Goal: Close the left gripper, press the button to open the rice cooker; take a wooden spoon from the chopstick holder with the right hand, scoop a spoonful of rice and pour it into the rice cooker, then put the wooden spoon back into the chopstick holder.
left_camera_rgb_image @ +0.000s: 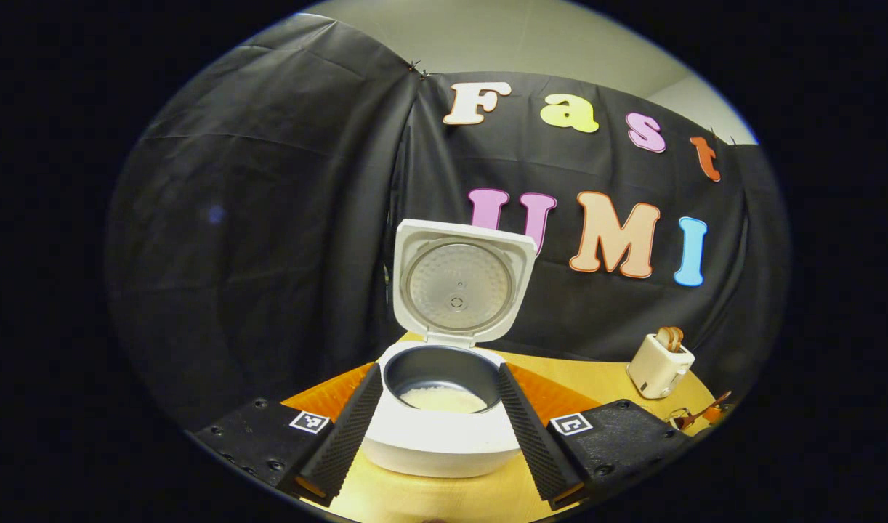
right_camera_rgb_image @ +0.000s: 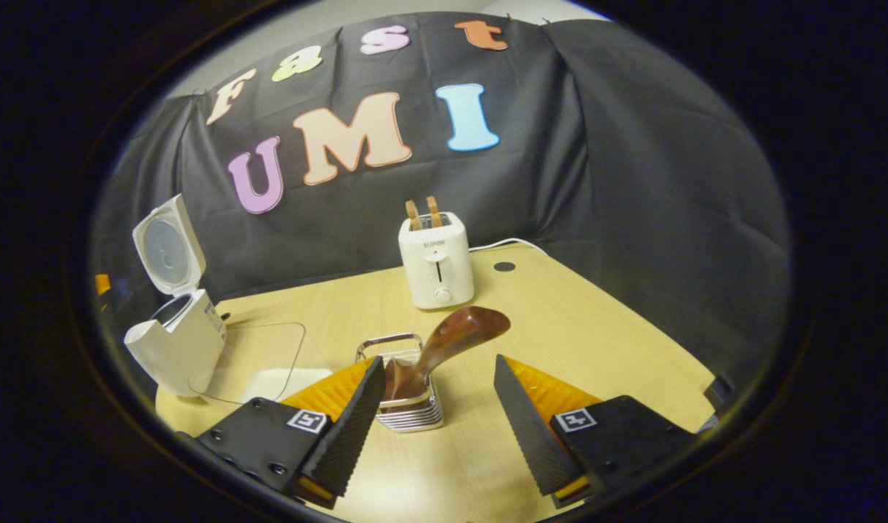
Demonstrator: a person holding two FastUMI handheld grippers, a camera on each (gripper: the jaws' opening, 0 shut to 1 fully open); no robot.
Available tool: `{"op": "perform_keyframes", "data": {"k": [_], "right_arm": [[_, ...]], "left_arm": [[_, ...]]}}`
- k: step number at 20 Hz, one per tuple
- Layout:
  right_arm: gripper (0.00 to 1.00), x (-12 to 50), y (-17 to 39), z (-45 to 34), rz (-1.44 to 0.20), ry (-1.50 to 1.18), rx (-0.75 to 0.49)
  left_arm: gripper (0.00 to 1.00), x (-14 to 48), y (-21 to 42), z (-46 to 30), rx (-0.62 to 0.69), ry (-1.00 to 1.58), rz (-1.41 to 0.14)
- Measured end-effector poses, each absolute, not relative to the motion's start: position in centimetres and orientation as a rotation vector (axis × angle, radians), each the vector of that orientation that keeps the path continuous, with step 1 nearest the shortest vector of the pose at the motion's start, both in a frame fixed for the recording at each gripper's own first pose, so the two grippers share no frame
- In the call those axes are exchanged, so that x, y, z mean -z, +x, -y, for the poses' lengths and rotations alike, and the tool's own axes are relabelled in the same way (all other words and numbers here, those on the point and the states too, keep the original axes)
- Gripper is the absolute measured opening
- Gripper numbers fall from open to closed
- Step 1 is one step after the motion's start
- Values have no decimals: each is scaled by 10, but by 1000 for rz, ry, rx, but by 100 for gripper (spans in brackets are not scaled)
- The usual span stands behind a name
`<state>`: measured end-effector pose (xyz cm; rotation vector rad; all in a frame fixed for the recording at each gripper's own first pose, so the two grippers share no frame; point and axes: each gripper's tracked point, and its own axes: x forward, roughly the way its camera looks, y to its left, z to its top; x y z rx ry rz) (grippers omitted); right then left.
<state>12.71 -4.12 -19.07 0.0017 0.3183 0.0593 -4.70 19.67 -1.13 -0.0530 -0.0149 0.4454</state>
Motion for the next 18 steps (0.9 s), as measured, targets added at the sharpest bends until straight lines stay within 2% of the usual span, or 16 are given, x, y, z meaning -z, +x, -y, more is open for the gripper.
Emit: {"op": "perform_keyframes", "data": {"k": [1, 2, 5, 6, 7, 8, 9, 14, 15, 16, 18], "right_arm": [[99, 192, 132, 40, -318, 2, -67], [97, 194, 137, 38, -318, 5, -73], [99, 195, 154, 34, -312, 23, -87], [98, 195, 160, 32, -309, 36, -90], [97, 195, 165, 30, -308, 51, -93], [96, 197, 169, 29, -308, 64, -91], [95, 199, 174, 29, -308, 75, -91], [55, 205, 188, 26, -312, 158, -80], [64, 206, 190, 28, -315, 160, -69], [59, 205, 187, 27, -317, 170, -74], [38, 211, 197, 24, -322, 193, -72]], "left_arm": [[90, 12, -53, -198, -459, -48, 12], [94, 12, -57, -199, -470, -44, 9], [94, 13, -68, -197, -488, -35, 4], [90, 13, -69, -195, -490, -33, 2], [98, 13, -70, -194, -491, -32, 2], [94, 13, -70, -191, -489, -29, 0], [94, 13, -71, -189, -488, -26, 1], [91, 12, -68, -180, -482, 2, -9], [94, 12, -67, -179, -478, 6, -10], [94, 10, -66, -176, -472, 8, -10], [94, 11, -64, -173, -463, 5, -9]]}}
